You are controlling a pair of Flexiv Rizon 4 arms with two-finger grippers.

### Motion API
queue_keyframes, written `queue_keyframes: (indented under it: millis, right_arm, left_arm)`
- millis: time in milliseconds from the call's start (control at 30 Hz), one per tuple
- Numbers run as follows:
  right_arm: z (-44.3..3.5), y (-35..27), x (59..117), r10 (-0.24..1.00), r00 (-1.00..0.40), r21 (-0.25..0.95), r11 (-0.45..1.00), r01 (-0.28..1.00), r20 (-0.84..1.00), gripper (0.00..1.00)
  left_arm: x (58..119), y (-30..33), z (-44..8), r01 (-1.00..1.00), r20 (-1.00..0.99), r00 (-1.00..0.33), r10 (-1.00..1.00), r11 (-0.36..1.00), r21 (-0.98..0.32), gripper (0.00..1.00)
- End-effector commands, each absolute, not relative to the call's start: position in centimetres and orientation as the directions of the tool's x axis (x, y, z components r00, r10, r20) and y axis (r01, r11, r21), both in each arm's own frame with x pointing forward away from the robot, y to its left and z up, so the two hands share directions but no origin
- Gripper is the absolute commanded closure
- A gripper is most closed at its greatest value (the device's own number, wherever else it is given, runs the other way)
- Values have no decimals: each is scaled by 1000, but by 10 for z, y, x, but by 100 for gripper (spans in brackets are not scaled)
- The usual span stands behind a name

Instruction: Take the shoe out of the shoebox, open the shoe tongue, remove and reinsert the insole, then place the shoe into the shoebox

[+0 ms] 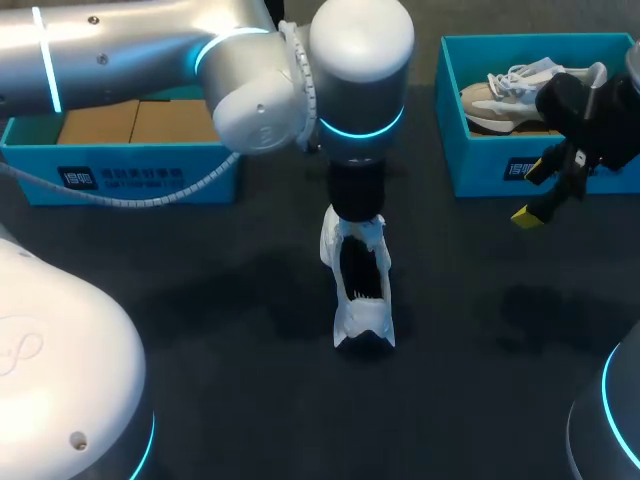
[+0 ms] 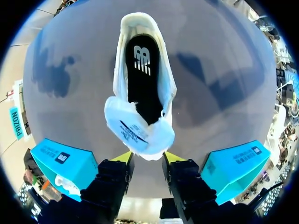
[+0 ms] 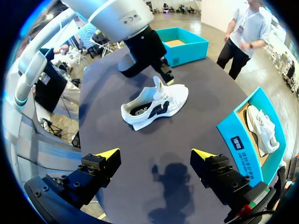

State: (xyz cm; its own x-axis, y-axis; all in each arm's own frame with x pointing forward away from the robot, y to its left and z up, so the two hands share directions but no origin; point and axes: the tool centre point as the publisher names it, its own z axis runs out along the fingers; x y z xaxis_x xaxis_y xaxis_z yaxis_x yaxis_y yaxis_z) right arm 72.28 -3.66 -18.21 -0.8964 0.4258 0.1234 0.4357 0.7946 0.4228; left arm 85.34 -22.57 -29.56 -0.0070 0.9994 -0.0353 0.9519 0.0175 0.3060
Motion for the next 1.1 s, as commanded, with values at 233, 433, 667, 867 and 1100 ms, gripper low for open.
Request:
queue_keyframes:
  millis: [233,433,667,867,1100]
  right_arm:
    - [-183,-36,725,426,-896,419,796,437,125,0]
    - [-183,-36,725,426,-896,419,796,437,125,0]
    - [-183,-36,725,426,-896,419,796,437,125,0]
    - [-183,-36,725,426,-896,419,796,437,125,0]
    - [-183,-36,725,426,-896,419,796,437,125,0]
  left_arm:
    - [831,-228,-311,967,-47,24,999,-11,254,69]
    - [816,-229,-316,973,-57,31,998,-17,229,70]
    - [796,-228,-320,979,-61,43,997,-29,204,69]
    - [810,-226,-310,976,-69,26,997,-10,218,68]
    - [797,-235,-310,981,-73,37,997,-22,192,71]
